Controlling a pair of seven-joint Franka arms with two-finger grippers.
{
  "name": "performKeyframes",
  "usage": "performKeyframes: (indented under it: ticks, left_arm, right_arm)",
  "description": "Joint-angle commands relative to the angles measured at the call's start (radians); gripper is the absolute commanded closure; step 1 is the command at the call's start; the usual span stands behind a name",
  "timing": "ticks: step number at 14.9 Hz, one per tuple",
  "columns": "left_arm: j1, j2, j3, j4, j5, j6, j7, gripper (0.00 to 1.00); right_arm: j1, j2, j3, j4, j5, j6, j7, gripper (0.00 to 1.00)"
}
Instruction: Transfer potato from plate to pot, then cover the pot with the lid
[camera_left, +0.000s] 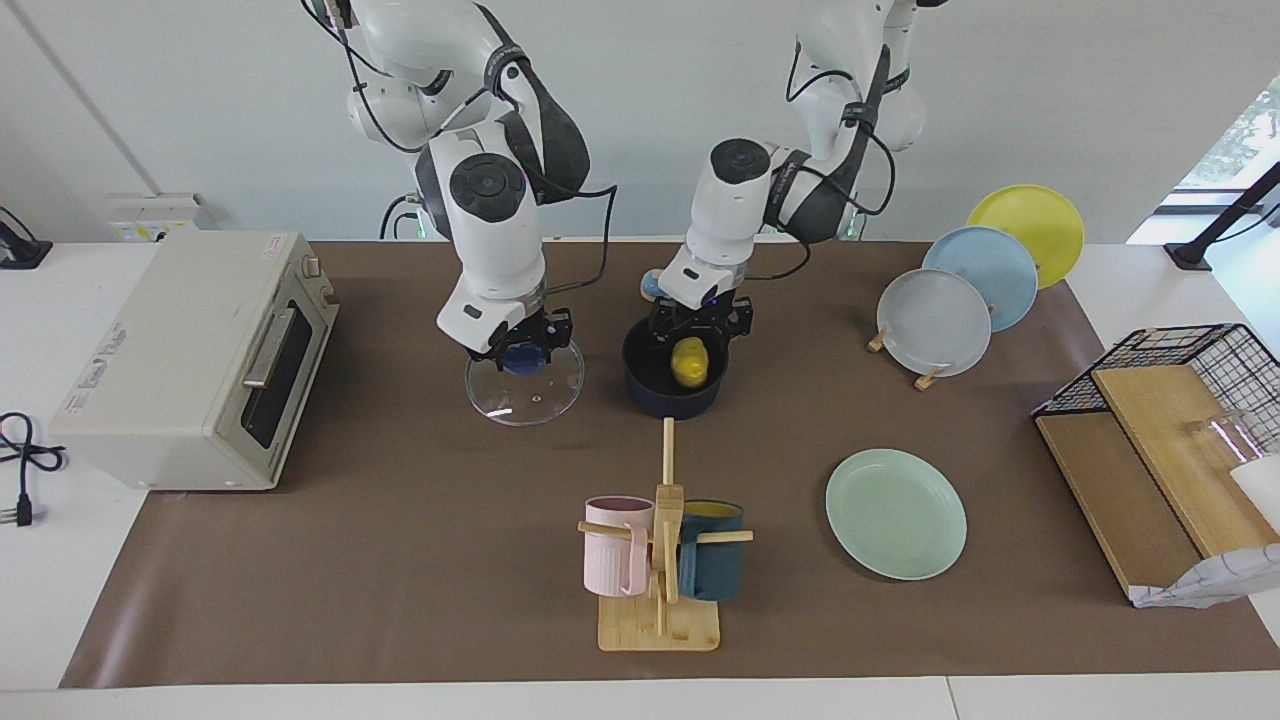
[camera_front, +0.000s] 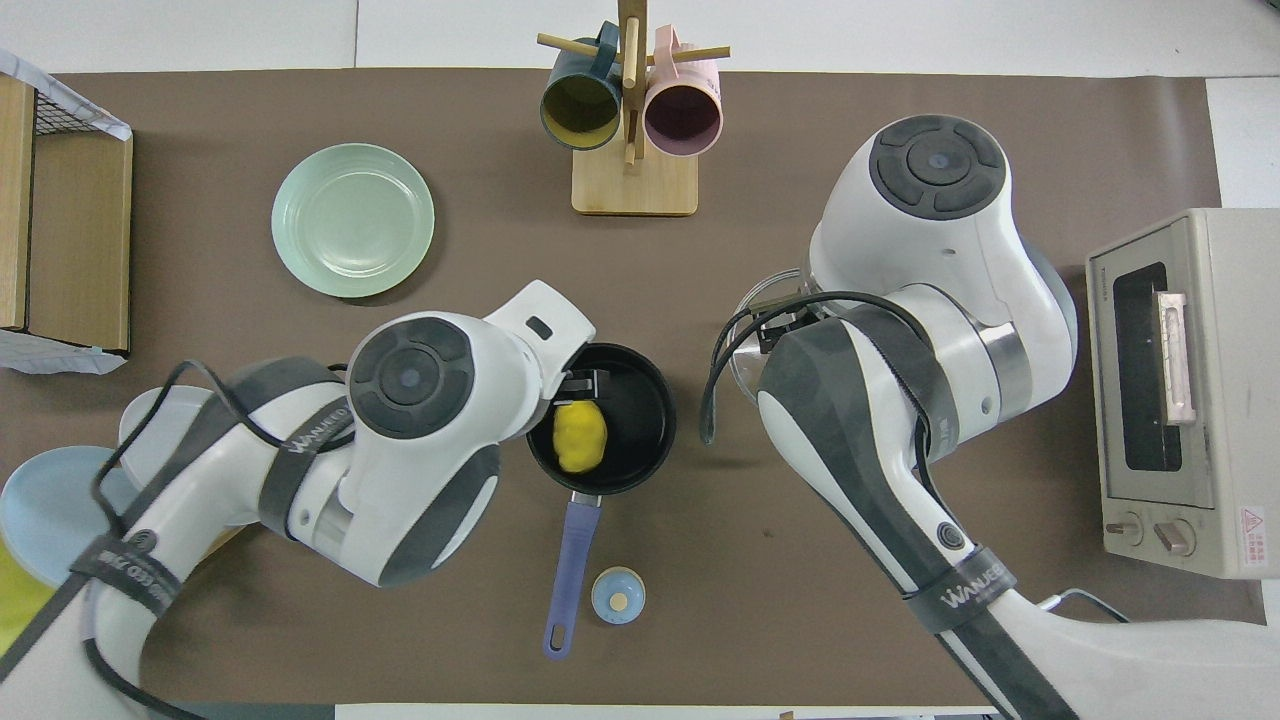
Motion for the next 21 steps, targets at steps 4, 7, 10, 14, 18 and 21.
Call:
performKeyframes:
  ticks: [4,7,10,14,18,21]
  left_arm:
    - [0.269,-0.092,0.004,0.222,-0.042,-0.379,0.294,0.00]
    - [0.381,-0.098,0.001,0.309,-0.028,-0.516,0.446,0.00]
    - [0.438,-0.110,0.004,0.343,0.054,-0.578,0.511,0.00]
    - [0.460,-0.098,0.004,0.429,0.077,-0.668,0.511,0.00]
    - [0.461,-0.106,0.004,0.440,0.077,-0.718,0.511,0.00]
    - [0.463,-0.121,0.005,0.409,0.070,-0.708,0.505,0.00]
  right_arm:
    - [0.111,0.010,0.005,0.050,0.012,-0.009,0.227,1.00]
    - [0.203,0.013,0.005,0.048,0.014,0.053,0.382,1.00]
    - [0.283,0.036,0.005,0.038,0.014,0.149,0.508,1.00]
    - [0.341,0.070,0.005,0.036,-0.003,0.201,0.552,1.00]
    - [0.360,0.098,0.005,0.028,-0.003,0.221,0.553,1.00]
    - [0.357,0.098,0.005,0.027,-0.002,0.210,0.552,1.00]
